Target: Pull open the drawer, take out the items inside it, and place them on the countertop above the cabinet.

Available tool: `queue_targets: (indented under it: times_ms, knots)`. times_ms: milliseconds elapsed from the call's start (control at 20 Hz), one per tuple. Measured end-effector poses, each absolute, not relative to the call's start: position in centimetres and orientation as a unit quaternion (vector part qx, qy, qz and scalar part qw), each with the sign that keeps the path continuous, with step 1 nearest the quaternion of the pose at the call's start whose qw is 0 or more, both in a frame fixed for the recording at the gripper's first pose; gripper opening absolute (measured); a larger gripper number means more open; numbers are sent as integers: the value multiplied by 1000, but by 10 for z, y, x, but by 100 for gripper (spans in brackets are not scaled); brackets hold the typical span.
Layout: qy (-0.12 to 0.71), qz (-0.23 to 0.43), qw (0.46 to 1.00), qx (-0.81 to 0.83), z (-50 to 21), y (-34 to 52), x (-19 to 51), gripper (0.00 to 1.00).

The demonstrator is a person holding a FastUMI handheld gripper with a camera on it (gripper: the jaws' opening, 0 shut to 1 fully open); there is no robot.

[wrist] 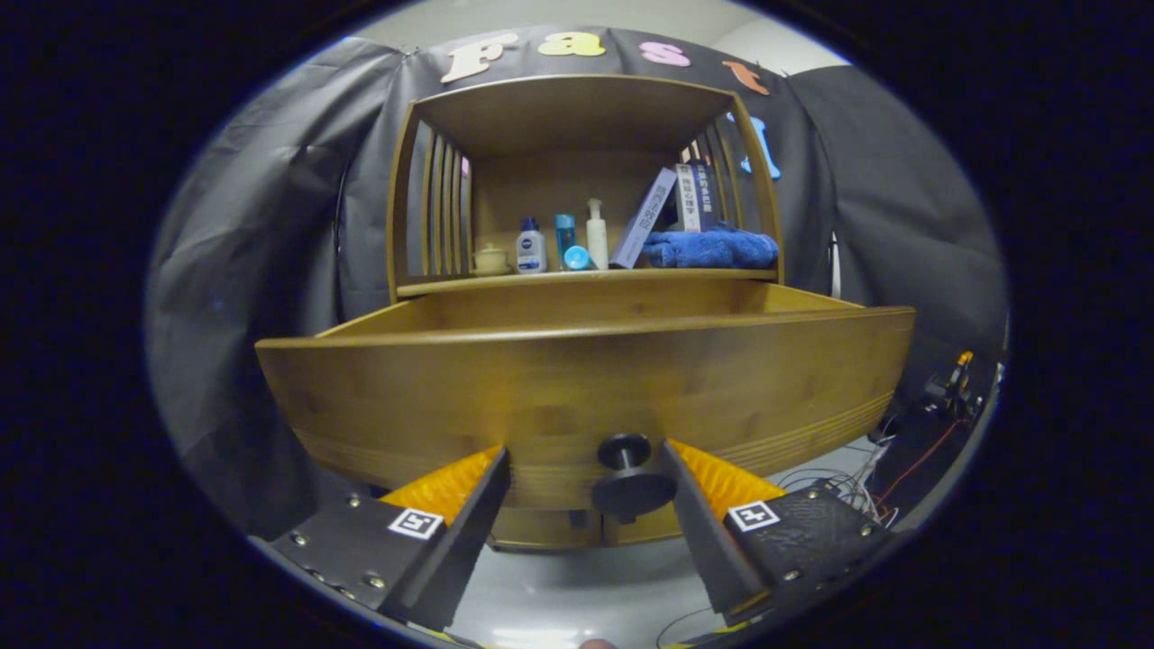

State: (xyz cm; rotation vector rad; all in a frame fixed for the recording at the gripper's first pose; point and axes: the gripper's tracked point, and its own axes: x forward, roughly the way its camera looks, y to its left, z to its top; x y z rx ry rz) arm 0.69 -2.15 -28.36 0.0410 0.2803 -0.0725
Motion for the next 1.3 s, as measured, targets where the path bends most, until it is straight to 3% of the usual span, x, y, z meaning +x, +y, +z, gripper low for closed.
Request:
queue_targets:
  times_ms: [800, 1050, 1300]
  knots:
    - [181, -39, 982, 42, -294, -21, 183, 99]
    - [215, -38, 975, 41, -300, -22, 205, 99]
    - [178, -34, 983, 42, -236, -25, 182, 100]
